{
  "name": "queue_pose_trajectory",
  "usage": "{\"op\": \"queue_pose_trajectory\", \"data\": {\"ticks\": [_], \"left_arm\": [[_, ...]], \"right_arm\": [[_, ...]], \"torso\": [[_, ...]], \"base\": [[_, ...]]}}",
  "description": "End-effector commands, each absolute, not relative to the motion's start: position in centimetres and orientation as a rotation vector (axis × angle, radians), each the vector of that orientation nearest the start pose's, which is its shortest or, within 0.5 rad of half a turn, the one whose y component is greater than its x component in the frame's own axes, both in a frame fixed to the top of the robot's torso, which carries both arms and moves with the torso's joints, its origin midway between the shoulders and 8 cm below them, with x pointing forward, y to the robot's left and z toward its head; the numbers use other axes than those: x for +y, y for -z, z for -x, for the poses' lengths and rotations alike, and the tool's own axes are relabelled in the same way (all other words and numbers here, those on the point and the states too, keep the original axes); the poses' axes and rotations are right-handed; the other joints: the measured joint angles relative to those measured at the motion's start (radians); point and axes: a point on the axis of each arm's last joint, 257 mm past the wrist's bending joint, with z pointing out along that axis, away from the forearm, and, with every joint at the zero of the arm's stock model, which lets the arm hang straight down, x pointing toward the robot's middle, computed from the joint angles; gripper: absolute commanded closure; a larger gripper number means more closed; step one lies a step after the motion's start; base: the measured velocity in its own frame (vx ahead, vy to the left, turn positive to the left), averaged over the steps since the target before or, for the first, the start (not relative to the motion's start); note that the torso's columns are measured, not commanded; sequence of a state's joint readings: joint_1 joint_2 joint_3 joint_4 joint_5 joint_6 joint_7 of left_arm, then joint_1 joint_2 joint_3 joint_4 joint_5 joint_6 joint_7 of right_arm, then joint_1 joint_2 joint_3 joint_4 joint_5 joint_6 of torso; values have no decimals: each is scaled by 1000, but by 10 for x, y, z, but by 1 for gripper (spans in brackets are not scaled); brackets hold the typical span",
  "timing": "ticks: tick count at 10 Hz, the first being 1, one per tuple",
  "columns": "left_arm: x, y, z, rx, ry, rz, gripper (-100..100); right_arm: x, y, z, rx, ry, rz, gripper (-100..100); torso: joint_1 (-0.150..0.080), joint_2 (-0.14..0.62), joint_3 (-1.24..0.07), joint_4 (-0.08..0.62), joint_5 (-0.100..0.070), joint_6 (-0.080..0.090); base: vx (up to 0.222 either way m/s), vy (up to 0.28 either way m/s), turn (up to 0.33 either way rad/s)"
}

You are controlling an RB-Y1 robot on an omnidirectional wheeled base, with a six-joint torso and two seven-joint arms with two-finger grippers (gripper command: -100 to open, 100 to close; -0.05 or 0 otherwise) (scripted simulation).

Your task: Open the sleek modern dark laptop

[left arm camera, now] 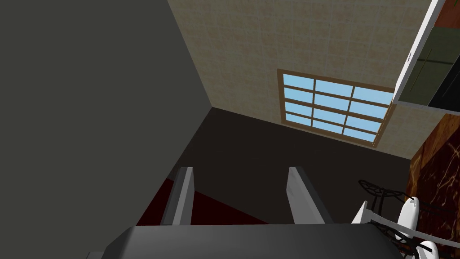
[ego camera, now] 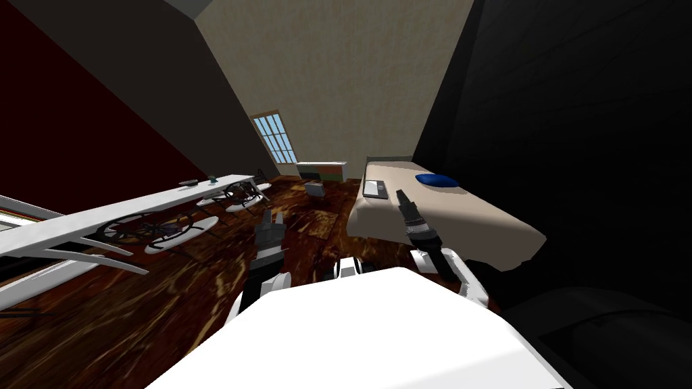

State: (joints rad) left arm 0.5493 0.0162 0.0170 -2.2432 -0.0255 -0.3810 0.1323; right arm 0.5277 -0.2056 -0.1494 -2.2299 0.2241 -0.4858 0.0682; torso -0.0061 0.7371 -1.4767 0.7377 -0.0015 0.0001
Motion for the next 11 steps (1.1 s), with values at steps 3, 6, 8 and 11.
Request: {"op": "queue_pose_trajectory", "data": {"ticks": [3, 6, 8, 11], "left_arm": [[294, 33, -362, 730, 1317, 853, 0], [294, 33, -362, 730, 1317, 853, 0], [294, 33, -362, 730, 1317, 853, 0], [294, 33, -362, 730, 1317, 853, 0]], "right_arm": [[-309, 33, -365, 1081, -658, -245, -100], [-329, 56, -375, 1178, -455, -153, -100], [-347, 74, -383, 1245, -313, -88, -100], [-369, 91, -390, 1308, -161, -20, -100]], "torso": [[11, 1, 1, 0, 3, 0], [6, -2, -1, -1, 1, 0], [6, 0, 0, 0, 1, 0], [0, 3, 2, 1, 0, 0]], "base": [[29, 196, -7], [103, 215, -12], [129, 227, -24], [111, 121, -16]]}}
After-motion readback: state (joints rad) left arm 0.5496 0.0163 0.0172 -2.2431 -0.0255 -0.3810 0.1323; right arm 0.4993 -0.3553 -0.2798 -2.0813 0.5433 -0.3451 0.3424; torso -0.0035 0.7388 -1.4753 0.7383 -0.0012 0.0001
